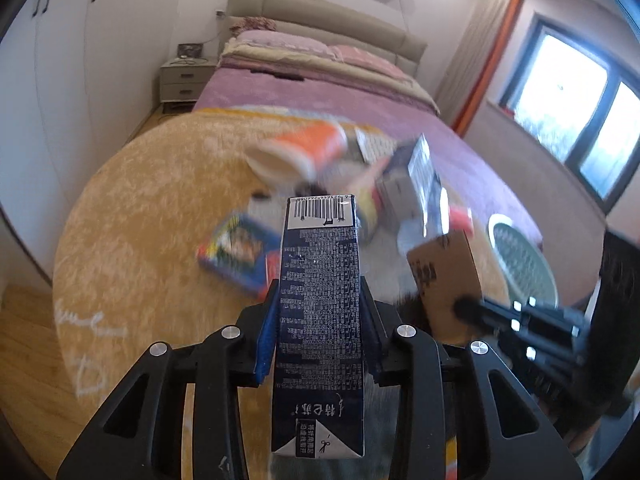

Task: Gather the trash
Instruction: 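Carry the carton and cardboard box to the basket and release both, then grasp the tiger card box with the left tool while the right tool grasps another blue carton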

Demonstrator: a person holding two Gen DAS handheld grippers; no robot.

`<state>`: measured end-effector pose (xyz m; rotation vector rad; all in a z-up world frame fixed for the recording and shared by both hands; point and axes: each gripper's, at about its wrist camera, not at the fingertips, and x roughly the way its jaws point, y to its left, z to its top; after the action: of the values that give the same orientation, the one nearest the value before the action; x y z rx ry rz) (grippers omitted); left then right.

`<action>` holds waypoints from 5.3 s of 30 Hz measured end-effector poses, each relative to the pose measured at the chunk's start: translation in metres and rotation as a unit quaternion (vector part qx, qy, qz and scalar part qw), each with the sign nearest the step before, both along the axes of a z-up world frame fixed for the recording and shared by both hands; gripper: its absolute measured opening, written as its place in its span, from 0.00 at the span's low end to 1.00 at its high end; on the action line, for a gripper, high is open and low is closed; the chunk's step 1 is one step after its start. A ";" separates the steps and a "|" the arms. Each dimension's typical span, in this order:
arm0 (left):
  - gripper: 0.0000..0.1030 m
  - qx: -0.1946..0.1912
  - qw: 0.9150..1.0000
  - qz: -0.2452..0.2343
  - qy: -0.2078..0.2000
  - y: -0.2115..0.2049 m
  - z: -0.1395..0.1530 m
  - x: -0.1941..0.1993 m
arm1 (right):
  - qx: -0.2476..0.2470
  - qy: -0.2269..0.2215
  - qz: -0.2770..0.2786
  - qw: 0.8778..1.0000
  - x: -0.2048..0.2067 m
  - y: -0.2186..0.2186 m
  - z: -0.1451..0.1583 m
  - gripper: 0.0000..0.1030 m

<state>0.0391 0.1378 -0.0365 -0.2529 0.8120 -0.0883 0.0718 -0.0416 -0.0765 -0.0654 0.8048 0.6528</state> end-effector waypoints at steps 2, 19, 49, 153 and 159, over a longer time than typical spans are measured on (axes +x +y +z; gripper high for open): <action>0.33 0.017 1.000 -0.007 0.008 -0.007 -0.008 -0.009 | -0.004 0.014 0.006 1.000 -0.007 0.000 -0.008 0.04; 0.44 0.041 0.999 0.015 0.017 -0.011 -0.040 -0.067 | 0.001 0.063 0.001 0.998 -0.016 0.001 -0.039 0.22; 0.34 -0.001 0.976 -0.162 -0.144 -0.186 0.057 0.018 | 0.061 -0.070 -0.227 0.970 -0.004 -0.211 0.059 0.10; 0.78 0.017 0.996 0.082 0.016 0.056 -0.043 0.030 | 0.054 0.115 -0.158 0.979 0.193 0.036 -0.007 0.75; 0.80 0.013 0.997 0.068 0.035 0.043 -0.053 0.059 | 0.029 0.110 -0.156 0.981 0.188 0.040 -0.008 0.64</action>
<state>0.0984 0.1806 -0.0893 -0.2881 0.8636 0.0597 0.2596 -0.0018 -0.0843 0.1856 0.9835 0.3879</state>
